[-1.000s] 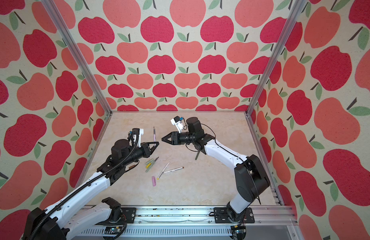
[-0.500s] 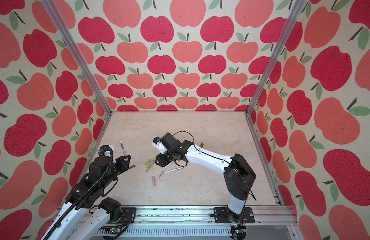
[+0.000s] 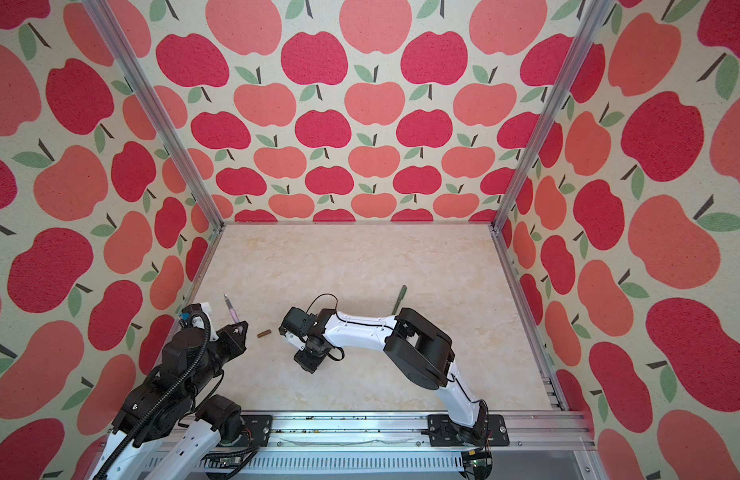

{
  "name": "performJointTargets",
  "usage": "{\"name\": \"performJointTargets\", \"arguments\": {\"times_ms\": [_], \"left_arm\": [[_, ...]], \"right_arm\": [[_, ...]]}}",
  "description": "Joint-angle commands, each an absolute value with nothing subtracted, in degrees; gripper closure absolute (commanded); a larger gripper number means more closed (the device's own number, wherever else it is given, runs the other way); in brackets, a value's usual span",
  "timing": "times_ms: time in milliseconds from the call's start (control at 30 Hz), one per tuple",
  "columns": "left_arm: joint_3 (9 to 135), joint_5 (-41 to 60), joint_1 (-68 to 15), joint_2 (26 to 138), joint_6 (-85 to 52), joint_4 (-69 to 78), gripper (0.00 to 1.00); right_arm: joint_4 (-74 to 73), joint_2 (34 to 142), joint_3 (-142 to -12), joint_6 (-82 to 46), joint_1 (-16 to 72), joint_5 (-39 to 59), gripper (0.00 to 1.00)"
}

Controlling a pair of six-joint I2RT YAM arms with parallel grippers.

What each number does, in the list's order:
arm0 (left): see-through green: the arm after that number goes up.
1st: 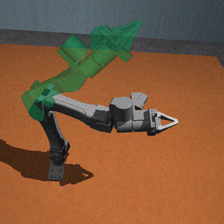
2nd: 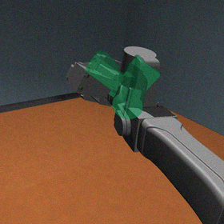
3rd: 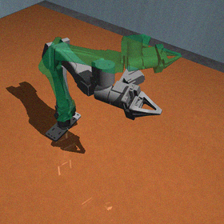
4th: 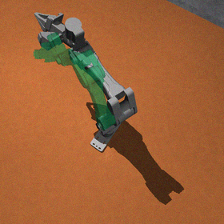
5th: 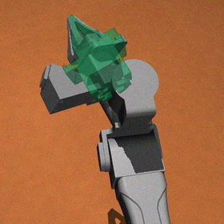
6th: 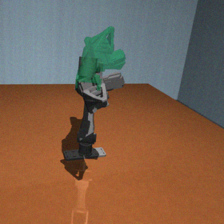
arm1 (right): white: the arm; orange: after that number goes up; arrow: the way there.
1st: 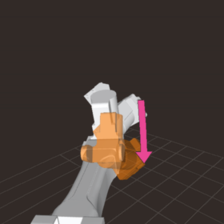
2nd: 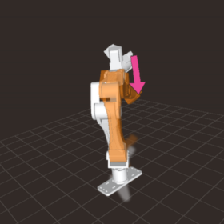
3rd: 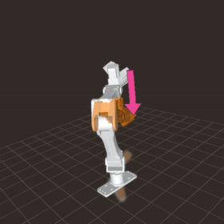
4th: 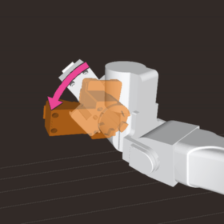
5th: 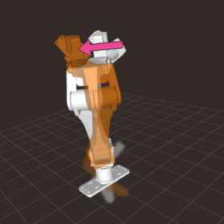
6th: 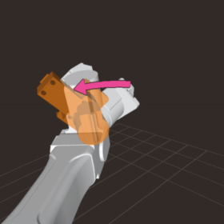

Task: Insert the pens into the pen caps
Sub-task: 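Lower the right gripper and grasp the pink cap from the table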

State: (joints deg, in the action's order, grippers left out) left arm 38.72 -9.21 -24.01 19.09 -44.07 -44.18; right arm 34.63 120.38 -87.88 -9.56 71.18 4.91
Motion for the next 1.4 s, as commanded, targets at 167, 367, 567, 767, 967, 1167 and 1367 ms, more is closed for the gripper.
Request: {"name": "performJointTargets", "arguments": {"times_ms": [167, 367, 567, 767, 967, 1167, 1367], "left_arm": [[37.8, -9.5, -23.7, 19.4, -44.6, -44.2, 1.00], [38.2, -9.4, -23.7, 23.1, -43.0, -41.7, 1.00], [38.5, -8.9, -23.7, 26.8, -42.1, -38.7, 1.00], [38.4, -8.7, -23.6, 29.5, -41.5, -36.4, 1.00], [38.7, -8.4, -23.5, 31.5, -40.9, -34.7, 1.00], [39.1, -7.4, -23.2, 33.9, -40.3, -32.7, 1.00], [39.1, -6.6, -23.1, 35.8, -40.0, -31.0, 1.00]], "right_arm": [[37.2, 123.5, -91.0, -8.6, 71.2, 2.8, 0.62], [38.0, 124.3, -91.6, -8.0, 71.3, 0.3, 0.71], [38.1, 124.5, -92.2, -7.7, 71.2, -0.2, 0.77], [36.5, 123.7, -91.5, -9.2, 69.9, 2.8, 0.84], [33.6, 120.1, -89.5, -12.2, 66.1, 7.5, 0.86], [32.0, 116.4, -88.4, -13.6, 63.0, 11.1, 0.86], [31.1, 114.5, -88.1, -14.6, 60.1, 13.4, 0.86]]}}
